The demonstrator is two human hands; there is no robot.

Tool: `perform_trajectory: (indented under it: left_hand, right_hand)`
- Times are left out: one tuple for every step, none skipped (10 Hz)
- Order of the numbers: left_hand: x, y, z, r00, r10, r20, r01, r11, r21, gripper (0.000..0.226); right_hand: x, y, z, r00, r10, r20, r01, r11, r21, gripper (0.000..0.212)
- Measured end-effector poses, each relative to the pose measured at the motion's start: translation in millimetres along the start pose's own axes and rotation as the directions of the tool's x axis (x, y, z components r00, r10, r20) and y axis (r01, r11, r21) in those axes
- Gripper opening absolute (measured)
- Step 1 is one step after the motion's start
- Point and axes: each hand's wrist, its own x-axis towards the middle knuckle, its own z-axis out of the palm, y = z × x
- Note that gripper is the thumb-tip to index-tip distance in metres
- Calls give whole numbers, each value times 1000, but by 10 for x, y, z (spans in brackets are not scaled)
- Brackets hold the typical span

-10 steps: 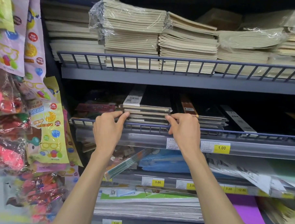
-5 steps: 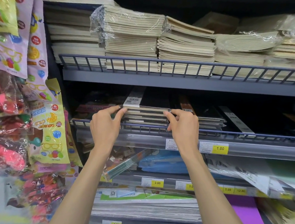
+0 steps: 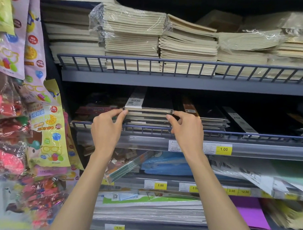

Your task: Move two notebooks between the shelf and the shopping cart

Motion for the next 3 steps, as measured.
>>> perform_trajectory:
  left_hand:
    - [-26,-33,-16,999,4,45,-5,1000,31,34]
    - [-121,-8,-77,993,24,118,-31,998,57,36]
    - [-199,-43,-118,986,51,158,-77,983,164,42]
  right_hand:
    - [-67,65,-39,999,13,52,-10,998,-61,38]
    - [-166,53,-128,997,22,72,-13,993,-121,38]
    - [-224,65,-211,994,1,110,20,981,-192,38]
